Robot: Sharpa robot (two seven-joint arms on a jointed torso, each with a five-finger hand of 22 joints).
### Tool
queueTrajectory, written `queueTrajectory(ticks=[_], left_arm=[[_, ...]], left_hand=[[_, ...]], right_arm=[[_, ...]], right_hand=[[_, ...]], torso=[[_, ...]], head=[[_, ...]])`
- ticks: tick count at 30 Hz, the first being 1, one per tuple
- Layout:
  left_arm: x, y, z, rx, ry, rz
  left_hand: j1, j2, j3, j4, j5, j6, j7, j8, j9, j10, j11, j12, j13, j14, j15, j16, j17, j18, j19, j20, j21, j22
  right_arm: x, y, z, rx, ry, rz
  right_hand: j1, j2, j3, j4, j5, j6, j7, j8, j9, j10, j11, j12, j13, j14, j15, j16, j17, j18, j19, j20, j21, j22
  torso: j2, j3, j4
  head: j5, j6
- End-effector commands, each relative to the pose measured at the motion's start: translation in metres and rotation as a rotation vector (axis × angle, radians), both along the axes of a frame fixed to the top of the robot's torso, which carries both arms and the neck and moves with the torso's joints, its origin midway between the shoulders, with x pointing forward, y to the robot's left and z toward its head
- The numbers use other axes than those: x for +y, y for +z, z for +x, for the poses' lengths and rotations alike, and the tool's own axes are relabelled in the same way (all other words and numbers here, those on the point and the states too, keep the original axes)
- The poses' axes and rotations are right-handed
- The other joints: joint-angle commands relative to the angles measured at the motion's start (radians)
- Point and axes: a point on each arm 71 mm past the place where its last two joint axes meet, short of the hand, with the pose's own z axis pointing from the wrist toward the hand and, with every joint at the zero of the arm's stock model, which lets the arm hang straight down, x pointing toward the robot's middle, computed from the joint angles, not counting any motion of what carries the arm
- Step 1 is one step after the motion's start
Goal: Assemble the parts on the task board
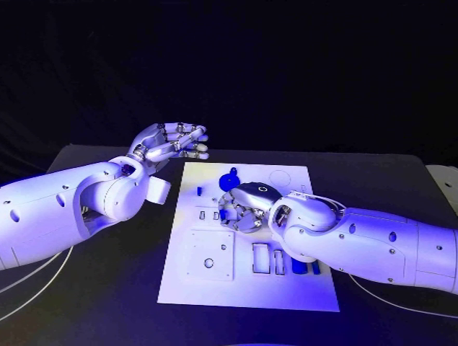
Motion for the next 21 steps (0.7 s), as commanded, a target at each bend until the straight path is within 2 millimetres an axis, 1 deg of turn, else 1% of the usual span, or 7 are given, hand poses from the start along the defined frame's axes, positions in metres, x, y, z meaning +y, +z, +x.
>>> queueTrajectory(ticks=[1, 8, 13, 16, 18, 19, 21], left_arm=[[-0.002, 0.001, 0.0, -0.002, -0.016, -0.01], [-0.001, 0.0, 0.0, 0.002, -0.017, -0.007], [0.0, -0.002, 0.0, 0.006, -0.021, 0.024], [0.0, -0.004, 0.001, 0.003, -0.034, 0.076], [0.0, -0.005, 0.001, 0.001, -0.047, 0.125], [0.0, -0.006, 0.001, 0.003, -0.051, 0.136], [0.0, -0.009, 0.002, 0.016, -0.068, 0.192]], left_hand=[[0.013, 0.0, 0.005, 0.0, 0.006, 0.003, 0.021, -0.003, -0.002, 0.004, 0.0, -0.003, 0.001, -0.007, -0.002, -0.003, 0.001, 0.005, 0.004, 0.001, -0.004, -0.001], [0.012, 0.0, 0.005, 0.0, 0.005, 0.003, 0.022, -0.004, -0.002, 0.004, 0.0, -0.005, 0.001, -0.007, -0.002, -0.004, 0.003, 0.005, 0.004, 0.001, -0.005, -0.001], [0.003, -0.006, 0.001, 0.005, 0.005, 0.005, 0.017, -0.004, -0.002, 0.01, -0.002, -0.007, 0.002, 0.003, -0.005, 0.0, 0.009, 0.006, 0.011, -0.001, -0.002, -0.001], [-0.014, -0.014, -0.01, 0.016, 0.005, 0.012, 0.006, -0.003, -0.002, 0.041, -0.013, -0.002, 0.006, 0.04, -0.018, 0.017, 0.025, 0.007, 0.037, -0.013, 0.012, 0.003], [-0.04, -0.018, -0.027, 0.022, 0.007, 0.035, -0.006, 0.008, 0.005, 0.104, -0.035, 0.018, 0.017, 0.118, -0.045, 0.057, 0.055, 0.007, 0.091, -0.039, 0.045, 0.017], [-0.041, -0.018, -0.028, 0.023, 0.007, 0.036, -0.007, 0.008, 0.005, 0.106, -0.037, 0.018, 0.017, 0.122, -0.046, 0.06, 0.058, 0.008, 0.095, -0.041, 0.048, 0.018], [-0.074, -0.012, -0.045, 0.024, 0.005, 0.06, -0.02, 0.019, 0.014, 0.164, -0.059, 0.041, 0.029, 0.208, -0.073, 0.114, 0.098, 0.008, 0.154, -0.069, 0.091, 0.038]], right_arm=[[-0.001, -0.003, -0.001, 0.001, -0.002, -0.022], [-0.006, 0.003, -0.004, -0.037, -0.015, 0.029], [-0.014, 0.013, -0.007, -0.074, -0.021, 0.089], [-0.021, 0.024, -0.008, -0.101, -0.011, 0.162], [-0.029, 0.034, -0.008, -0.104, -0.007, 0.226], [-0.031, 0.036, -0.008, -0.102, -0.008, 0.24], [-0.042, 0.046, -0.005, -0.075, -0.018, 0.294]], right_hand=[[-0.001, -0.012, -0.011, 0.002, -0.006, -0.01, 0.001, -0.006, -0.001, -0.008, 0.001, -0.005, 0.002, 0.071, 0.007, -0.001, 0.119, -0.008, 0.042, 0.011, -0.005, 0.114], [-0.011, -0.029, -0.051, 0.024, -0.029, -0.04, 0.007, -0.025, -0.001, -0.015, 0.006, -0.011, -0.004, 0.071, 0.012, -0.001, 0.12, -0.007, 0.042, 0.016, -0.007, 0.114], [-0.013, -0.038, -0.081, 0.04, -0.034, -0.055, 0.011, -0.036, -0.001, -0.022, 0.011, -0.016, -0.009, 0.071, 0.016, -0.002, 0.12, -0.007, 0.041, 0.019, -0.009, 0.113], [-0.009, -0.036, -0.085, 0.041, -0.031, -0.057, 0.012, -0.038, -0.001, -0.019, 0.011, -0.013, -0.006, 0.071, 0.017, -0.002, 0.119, -0.007, 0.041, 0.02, -0.009, 0.113], [0.022, -0.02, -0.081, 0.037, -0.013, -0.048, 0.011, -0.037, 0.003, -0.02, 0.01, -0.012, -0.007, 0.069, 0.016, -0.005, 0.113, -0.006, 0.039, 0.021, -0.012, 0.11], [0.022, -0.02, -0.081, 0.037, -0.013, -0.048, 0.011, -0.037, 0.003, -0.02, 0.01, -0.012, -0.007, 0.069, 0.016, -0.005, 0.113, -0.006, 0.039, 0.021, -0.012, 0.11], [0.038, -0.01, -0.076, 0.034, -0.003, -0.032, 0.008, -0.031, 0.008, -0.02, 0.008, -0.012, -0.007, 0.067, 0.015, -0.009, 0.104, -0.004, 0.037, 0.02, -0.017, 0.105]], torso=[[0.001, 0.0001, -0.0008], [0.0, 0.001, 0.0005], [-0.002, 0.0008, -0.0015], [-0.002, 0.0013, -0.0019], [-0.003, 0.0009, -0.0016], [-0.004, 0.001, -0.0017], [-0.005, 0.0, -0.0011]], head=[[0.001, 0.0], [0.002, -0.001], [0.004, 0.0], [0.004, 0.001], [0.002, 0.002], [0.002, 0.003], [0.002, 0.005]])
